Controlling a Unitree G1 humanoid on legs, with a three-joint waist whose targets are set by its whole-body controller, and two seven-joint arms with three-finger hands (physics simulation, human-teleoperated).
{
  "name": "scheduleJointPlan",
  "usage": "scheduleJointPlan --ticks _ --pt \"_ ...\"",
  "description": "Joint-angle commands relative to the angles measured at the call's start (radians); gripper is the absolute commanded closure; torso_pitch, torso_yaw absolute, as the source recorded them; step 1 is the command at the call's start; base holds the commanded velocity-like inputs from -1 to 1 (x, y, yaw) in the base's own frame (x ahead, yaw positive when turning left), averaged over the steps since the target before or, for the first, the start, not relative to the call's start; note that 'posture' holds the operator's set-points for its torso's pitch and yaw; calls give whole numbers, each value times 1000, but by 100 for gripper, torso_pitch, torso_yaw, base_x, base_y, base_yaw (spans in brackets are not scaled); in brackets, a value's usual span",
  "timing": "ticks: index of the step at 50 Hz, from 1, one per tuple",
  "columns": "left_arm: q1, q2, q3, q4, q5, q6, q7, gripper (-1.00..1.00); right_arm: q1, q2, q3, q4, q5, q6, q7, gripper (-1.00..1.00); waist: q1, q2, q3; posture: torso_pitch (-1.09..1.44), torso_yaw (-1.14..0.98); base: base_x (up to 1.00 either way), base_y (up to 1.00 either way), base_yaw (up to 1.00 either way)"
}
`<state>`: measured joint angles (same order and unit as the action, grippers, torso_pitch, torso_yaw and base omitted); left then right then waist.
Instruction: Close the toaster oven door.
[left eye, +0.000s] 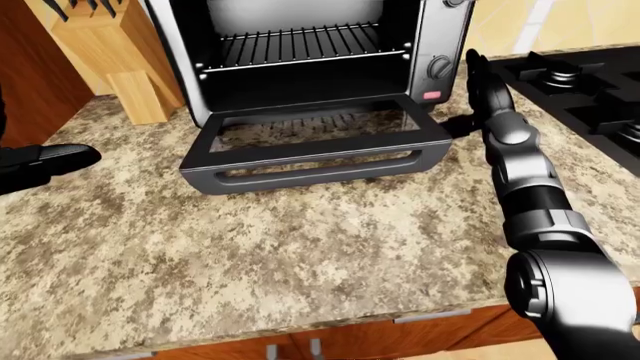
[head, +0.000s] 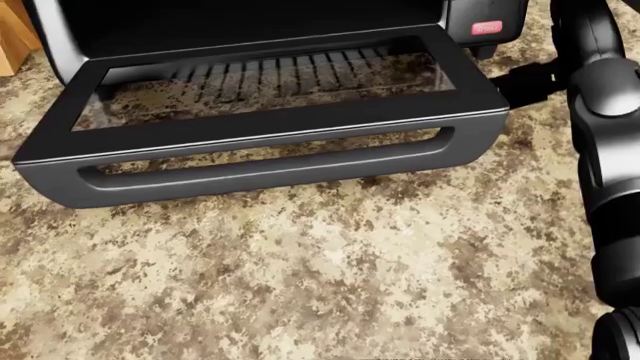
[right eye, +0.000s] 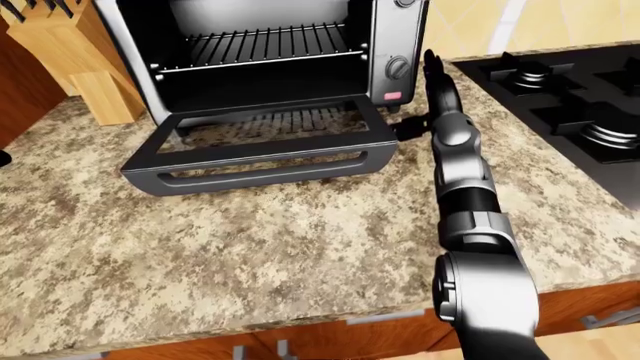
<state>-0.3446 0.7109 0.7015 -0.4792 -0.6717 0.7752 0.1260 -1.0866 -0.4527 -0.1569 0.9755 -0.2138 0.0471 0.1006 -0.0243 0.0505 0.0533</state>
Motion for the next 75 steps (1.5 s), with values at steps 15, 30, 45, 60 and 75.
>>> scheduleJointPlan --ticks 15,30,45,60,75 --pt "-11 23 24 -23 -2 -32 0 -100 -117 47 -6 -173 190 96 15 -100 -2 8 -19 0 0 0 0 0" --pt "-7 28 31 -24 -5 -31 0 -100 -158 59 -19 -283 280 124 -87 -100 -5 15 -11 0 0 0 0 0" --pt "-15 34 26 -21 -14 -29 10 -100 -181 81 -11 -269 326 48 -225 -100 -1 8 -10 0 0 0 0 0" --pt "-1 25 32 -31 -6 -34 3 -100 -312 54 10 55 194 -156 -407 -100 -1 9 -7 0 0 0 0 0" --pt "8 11 31 -53 -18 -22 10 -100 -373 62 7 140 152 -207 -469 -100 5 11 -10 0 0 0 0 0"
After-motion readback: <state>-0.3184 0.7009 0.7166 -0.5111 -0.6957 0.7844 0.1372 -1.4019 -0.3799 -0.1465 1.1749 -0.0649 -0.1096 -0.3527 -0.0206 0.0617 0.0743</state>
